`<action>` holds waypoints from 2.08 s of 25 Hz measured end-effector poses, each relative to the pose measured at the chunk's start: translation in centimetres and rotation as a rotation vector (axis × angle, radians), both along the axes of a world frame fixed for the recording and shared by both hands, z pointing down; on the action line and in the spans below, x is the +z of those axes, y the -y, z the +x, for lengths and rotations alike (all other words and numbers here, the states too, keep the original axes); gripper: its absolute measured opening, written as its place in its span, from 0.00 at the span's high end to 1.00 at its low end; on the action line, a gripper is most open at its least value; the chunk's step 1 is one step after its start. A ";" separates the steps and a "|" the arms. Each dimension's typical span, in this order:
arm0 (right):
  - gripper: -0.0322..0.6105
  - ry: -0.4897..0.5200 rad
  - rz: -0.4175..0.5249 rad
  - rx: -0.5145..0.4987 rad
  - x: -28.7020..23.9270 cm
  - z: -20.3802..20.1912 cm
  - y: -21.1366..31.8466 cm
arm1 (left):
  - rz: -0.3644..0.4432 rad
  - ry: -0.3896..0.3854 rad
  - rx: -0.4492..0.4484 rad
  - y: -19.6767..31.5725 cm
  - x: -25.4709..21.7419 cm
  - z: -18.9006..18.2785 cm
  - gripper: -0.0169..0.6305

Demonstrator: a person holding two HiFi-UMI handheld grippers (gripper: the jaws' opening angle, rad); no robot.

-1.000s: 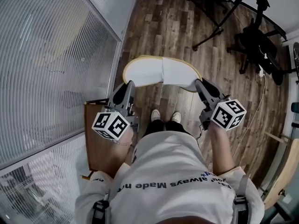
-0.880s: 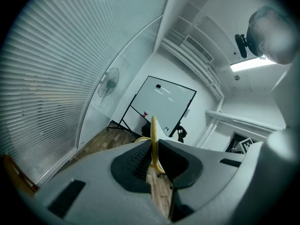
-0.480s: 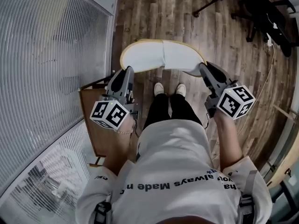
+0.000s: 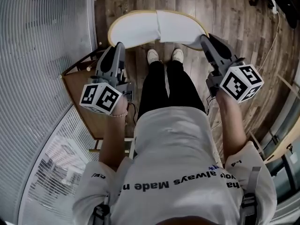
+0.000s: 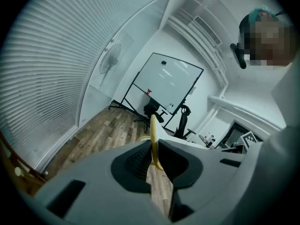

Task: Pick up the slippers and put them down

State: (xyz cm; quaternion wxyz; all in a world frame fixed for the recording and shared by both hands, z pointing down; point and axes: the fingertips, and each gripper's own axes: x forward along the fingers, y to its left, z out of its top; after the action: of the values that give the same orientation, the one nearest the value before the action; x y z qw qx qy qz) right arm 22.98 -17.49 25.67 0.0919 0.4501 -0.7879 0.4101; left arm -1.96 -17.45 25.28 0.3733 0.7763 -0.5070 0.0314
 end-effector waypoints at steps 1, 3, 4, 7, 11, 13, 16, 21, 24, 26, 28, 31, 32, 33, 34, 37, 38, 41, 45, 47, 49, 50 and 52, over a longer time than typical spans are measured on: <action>0.89 -0.004 -0.008 0.001 0.9 0.2 0.0 | -0.006 0.003 0.003 0.1 0.9 0.2 0.90; 0.89 -0.008 -0.023 0.007 2.7 0.7 0.0 | -0.024 0.004 0.011 0.3 2.7 0.7 0.90; 0.89 -0.006 -0.026 0.012 3.4 1.0 -0.1 | -0.035 0.003 0.013 0.3 3.5 0.9 0.90; 0.89 0.001 -0.018 0.024 4.9 1.4 -0.2 | -0.051 0.013 0.021 0.4 5.0 1.4 0.90; 0.89 0.003 -0.038 0.039 8.5 1.9 0.1 | -0.073 0.043 0.043 1.1 8.2 1.9 0.90; 0.89 0.011 -0.062 0.047 11.8 2.2 -0.3 | -0.103 0.054 0.051 0.8 11.3 2.3 0.90; 0.89 0.033 -0.092 0.065 16.5 3.0 -1.2 | -0.140 0.060 0.059 0.1 16.0 3.1 0.90; 0.89 0.026 -0.093 0.076 19.1 3.5 -1.3 | -0.138 0.071 0.066 0.2 18.7 3.6 0.90; 0.89 0.017 -0.112 0.086 21.5 4.2 -2.0 | -0.148 0.080 0.085 -0.2 21.0 4.3 0.90; 0.89 0.016 -0.126 0.085 23.8 4.3 -2.0 | -0.155 0.083 0.087 -0.2 23.1 4.3 0.90; 0.89 0.008 -0.135 0.083 25.9 4.2 -1.9 | -0.157 0.086 0.092 -0.1 25.3 4.3 0.90; 0.89 -0.005 -0.143 0.077 28.9 4.2 -1.7 | -0.171 0.092 0.096 -0.3 28.4 4.3 0.90; 0.89 -0.007 -0.149 0.074 29.9 4.2 -1.7 | -0.181 0.094 0.096 -0.4 29.3 4.3 0.90; 0.89 -0.009 -0.157 0.070 30.9 4.2 -1.9 | -0.191 0.099 0.098 -0.5 30.2 4.4 0.90; 0.89 -0.011 -0.165 0.064 31.9 4.3 -1.9 | -0.199 0.107 0.103 -0.5 31.2 4.5 0.90; 0.89 -0.013 -0.172 0.048 35.4 4.5 -1.5 | -0.198 0.141 0.121 0.1 34.2 4.7 0.90; 0.89 -0.012 -0.174 0.045 36.5 4.5 -1.4 | -0.201 0.147 0.125 0.2 35.3 4.7 0.90; 0.89 -0.013 -0.197 0.032 40.1 4.4 -1.8 | -0.227 0.159 0.145 -0.1 38.7 4.7 0.90; 0.89 -0.026 -0.210 -0.003 45.5 4.2 -1.2 | -0.255 0.178 0.168 0.1 43.9 4.7 0.90; 0.89 -0.029 -0.214 -0.018 48.1 4.1 -1.0 | -0.256 0.194 0.189 0.2 46.3 4.8 0.90; 0.89 -0.028 -0.215 -0.032 50.7 4.1 -0.6 | -0.255 0.212 0.207 0.4 48.7 4.8 0.90; 0.89 -0.029 -0.216 -0.042 51.9 4.1 -0.6 | -0.260 0.217 0.213 0.4 49.9 4.9 0.90; 0.89 -0.034 -0.225 -0.061 54.5 4.1 -0.6 | -0.279 0.223 0.222 0.3 52.4 4.9 0.90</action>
State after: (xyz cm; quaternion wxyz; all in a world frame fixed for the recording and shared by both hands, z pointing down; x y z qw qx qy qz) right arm 27.07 -16.85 80.18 0.1676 0.4194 -0.7487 0.4852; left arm 2.93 -17.75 77.72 0.4130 0.7598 -0.4473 0.2283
